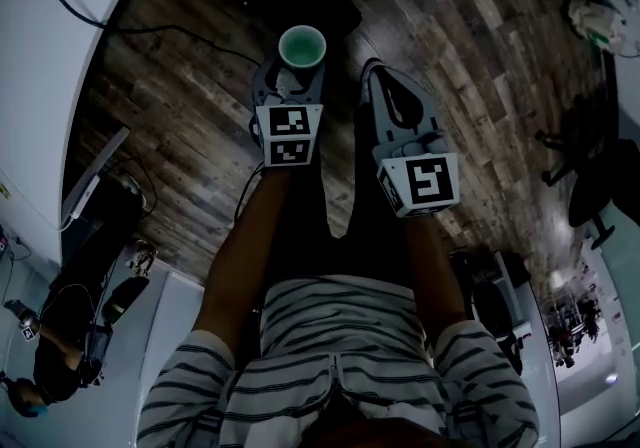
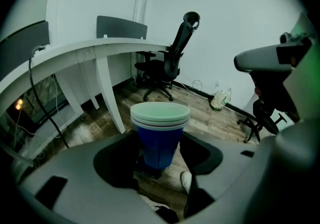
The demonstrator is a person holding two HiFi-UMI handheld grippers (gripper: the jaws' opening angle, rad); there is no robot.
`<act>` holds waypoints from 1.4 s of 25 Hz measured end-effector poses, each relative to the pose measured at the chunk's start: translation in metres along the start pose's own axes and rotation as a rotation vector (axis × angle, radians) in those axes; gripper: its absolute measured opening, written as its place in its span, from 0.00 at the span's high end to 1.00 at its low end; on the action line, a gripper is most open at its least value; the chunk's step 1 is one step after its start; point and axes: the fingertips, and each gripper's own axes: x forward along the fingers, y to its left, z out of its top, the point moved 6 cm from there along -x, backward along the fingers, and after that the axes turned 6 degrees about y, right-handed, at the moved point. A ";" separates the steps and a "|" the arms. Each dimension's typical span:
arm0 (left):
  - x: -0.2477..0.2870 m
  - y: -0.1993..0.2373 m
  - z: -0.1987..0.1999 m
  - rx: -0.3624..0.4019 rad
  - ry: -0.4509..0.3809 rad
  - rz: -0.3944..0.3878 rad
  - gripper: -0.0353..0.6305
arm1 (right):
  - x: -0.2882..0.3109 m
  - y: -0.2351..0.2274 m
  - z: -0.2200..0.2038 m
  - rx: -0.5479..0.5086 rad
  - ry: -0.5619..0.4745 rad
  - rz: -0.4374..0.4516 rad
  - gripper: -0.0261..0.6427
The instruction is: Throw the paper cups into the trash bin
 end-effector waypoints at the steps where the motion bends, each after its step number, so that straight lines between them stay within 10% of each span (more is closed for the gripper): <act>1: 0.004 -0.001 -0.002 0.005 0.005 -0.005 0.54 | 0.000 -0.001 -0.002 0.001 -0.002 -0.003 0.94; 35: 0.161 0.016 -0.074 0.155 0.257 -0.012 0.53 | 0.020 -0.017 -0.062 0.047 0.076 0.005 0.94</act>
